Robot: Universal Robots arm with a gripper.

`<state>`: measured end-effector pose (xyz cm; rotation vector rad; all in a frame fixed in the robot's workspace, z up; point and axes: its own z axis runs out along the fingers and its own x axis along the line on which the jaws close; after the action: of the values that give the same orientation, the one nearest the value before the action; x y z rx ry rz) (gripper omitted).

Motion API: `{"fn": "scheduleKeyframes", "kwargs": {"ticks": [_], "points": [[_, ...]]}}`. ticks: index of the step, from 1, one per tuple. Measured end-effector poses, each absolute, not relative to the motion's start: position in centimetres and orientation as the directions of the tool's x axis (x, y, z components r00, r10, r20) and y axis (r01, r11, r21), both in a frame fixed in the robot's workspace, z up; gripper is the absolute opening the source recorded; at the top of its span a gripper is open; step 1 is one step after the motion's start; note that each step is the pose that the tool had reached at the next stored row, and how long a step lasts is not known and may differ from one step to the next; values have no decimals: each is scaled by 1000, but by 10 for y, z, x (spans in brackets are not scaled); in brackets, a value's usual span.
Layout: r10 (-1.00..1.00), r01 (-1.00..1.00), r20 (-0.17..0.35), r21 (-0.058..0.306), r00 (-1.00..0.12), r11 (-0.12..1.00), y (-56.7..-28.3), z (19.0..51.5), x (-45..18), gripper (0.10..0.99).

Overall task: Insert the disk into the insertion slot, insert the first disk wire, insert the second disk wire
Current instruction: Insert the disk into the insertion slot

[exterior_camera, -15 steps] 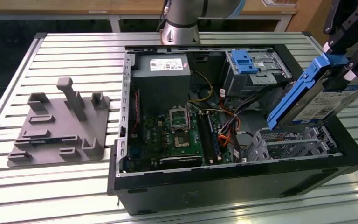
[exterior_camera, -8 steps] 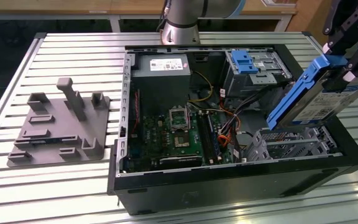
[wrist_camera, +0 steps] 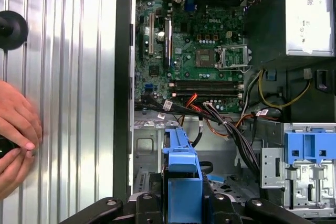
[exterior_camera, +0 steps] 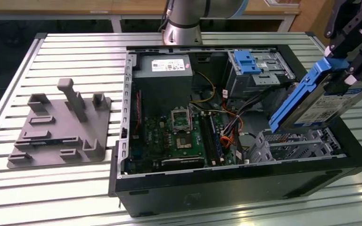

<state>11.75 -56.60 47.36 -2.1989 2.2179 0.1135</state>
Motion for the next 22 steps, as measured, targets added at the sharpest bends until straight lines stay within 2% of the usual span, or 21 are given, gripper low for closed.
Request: {"fn": "scheduleKeyframes", "kwargs": {"ticks": [22], "points": [[-998,-999,-63,40,-10,7,-566,463,119,365]]}}
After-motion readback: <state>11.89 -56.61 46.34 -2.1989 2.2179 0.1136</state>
